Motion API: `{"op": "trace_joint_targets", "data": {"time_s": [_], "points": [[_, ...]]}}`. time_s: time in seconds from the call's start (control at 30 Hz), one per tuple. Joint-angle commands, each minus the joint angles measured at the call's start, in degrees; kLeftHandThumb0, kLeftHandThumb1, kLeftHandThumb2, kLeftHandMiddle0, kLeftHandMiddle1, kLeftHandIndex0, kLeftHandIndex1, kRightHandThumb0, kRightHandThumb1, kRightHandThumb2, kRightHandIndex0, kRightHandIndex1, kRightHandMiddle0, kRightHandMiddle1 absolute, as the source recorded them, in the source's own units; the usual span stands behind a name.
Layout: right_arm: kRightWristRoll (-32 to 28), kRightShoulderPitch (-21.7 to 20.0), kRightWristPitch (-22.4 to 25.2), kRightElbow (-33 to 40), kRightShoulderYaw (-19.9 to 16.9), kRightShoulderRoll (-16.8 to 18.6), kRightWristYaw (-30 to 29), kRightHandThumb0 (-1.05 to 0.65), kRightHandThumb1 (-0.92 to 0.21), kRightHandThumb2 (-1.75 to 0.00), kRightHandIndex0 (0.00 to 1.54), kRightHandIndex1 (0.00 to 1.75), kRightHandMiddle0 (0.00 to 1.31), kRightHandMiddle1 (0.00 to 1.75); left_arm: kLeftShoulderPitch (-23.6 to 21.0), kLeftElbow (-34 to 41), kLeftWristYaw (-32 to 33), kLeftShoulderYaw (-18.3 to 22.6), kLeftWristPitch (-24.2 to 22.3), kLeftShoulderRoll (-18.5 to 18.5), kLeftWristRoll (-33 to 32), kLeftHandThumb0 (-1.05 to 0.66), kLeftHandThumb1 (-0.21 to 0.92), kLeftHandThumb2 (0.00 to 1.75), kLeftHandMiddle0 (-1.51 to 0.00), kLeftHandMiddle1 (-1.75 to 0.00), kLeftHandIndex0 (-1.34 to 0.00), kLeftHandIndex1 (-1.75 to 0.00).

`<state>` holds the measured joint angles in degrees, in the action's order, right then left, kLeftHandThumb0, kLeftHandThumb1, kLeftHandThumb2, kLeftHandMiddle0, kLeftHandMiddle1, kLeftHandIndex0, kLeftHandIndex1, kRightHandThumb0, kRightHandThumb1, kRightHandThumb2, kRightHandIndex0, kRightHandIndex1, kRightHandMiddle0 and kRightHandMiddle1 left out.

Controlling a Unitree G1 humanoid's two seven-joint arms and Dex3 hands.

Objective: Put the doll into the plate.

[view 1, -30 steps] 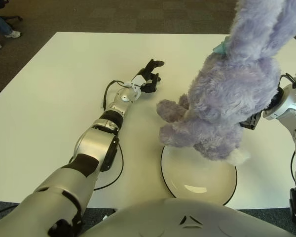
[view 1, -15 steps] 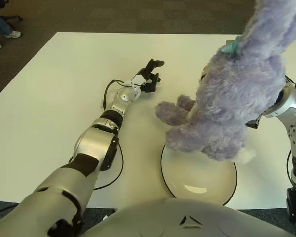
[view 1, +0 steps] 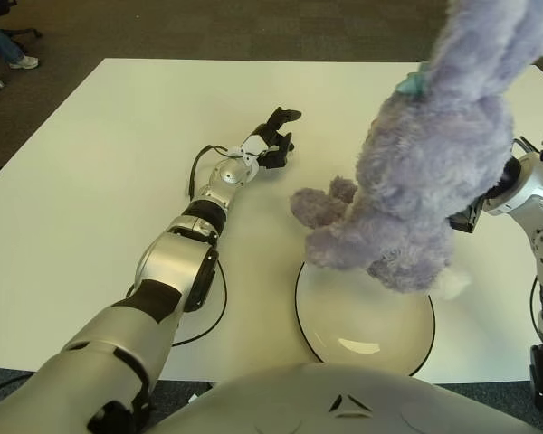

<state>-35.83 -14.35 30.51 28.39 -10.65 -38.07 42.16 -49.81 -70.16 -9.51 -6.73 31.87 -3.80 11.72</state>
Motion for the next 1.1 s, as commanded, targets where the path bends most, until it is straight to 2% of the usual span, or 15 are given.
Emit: {"op": "trace_joint_targets", "data": {"time_s": [0.0,0.1,0.27,0.5,0.67,0.8,0.93,1.07], "points": [[1.4,0.9,2.6,2.6,-0.8,-1.6,-3.4,0.04,-0.19,-1.30,0.16,0.90,0.00,1.05,-0.2,-0.1,0.7,0.3,1.1,0.0,0.0,-0.95,0.92,1.06,-0.52,-1.31,0.00,-0.73],[3.5,2.7,2.0,4.6,-1.4,-1.5,-5.7,0.04,-0.16,-1.37,0.14,0.75,0.00,1.00,-0.3,-0.3,1.4,0.3,1.0,0.1,0.1,-0.97,0.92,1.08,-0.55,-1.28,0.00,-0.78],[6.9,4.6,-1.4,5.4,-1.1,-1.4,-6.3,0.01,-0.12,-1.38,0.11,0.67,0.00,0.97,-0.5,-0.6,1.9,0.4,0.7,0.2,0.1,-0.97,0.92,1.09,-0.55,-1.24,0.00,-0.81],[9.6,4.9,-3.7,4.6,-0.5,-3.7,-3.4,-0.13,-0.07,-1.30,0.09,0.61,0.00,0.90,-0.5,-0.8,2.5,0.4,0.7,0.3,0.2,-0.98,0.92,1.10,-0.56,-1.19,0.00,-0.82],[10.3,3.3,-4.4,2.8,0.7,-6.8,0.9,-0.26,-0.09,-1.19,0.07,0.57,0.00,0.81,-0.6,-1.0,2.7,0.3,0.8,0.4,0.3,-0.98,0.92,1.09,-0.55,-1.16,0.00,-0.80],[10.7,2.6,-5.2,1.6,1.1,-8.1,2.9,-0.36,-0.12,-1.11,0.07,0.60,0.00,0.80,-0.8,-1.2,3.0,0.1,0.9,0.3,0.7,-0.98,0.92,1.07,-0.47,-1.07,0.00,-0.80],[11.1,2.5,-5.8,1.0,1.2,-8.8,3.8,-0.44,-0.15,-1.05,0.06,0.80,0.00,0.80,-1.0,-1.3,3.0,0.0,0.7,0.3,0.8,-0.97,0.92,1.04,-0.40,-1.01,0.00,-0.80],[10.7,2.5,-6.4,0.5,1.0,-8.9,4.8,-0.49,-0.17,-1.03,0.05,0.83,0.00,0.79,-1.0,-1.3,2.9,0.0,0.5,0.3,0.8,-0.96,0.92,1.03,-0.36,-0.97,0.00,-0.80]]}}
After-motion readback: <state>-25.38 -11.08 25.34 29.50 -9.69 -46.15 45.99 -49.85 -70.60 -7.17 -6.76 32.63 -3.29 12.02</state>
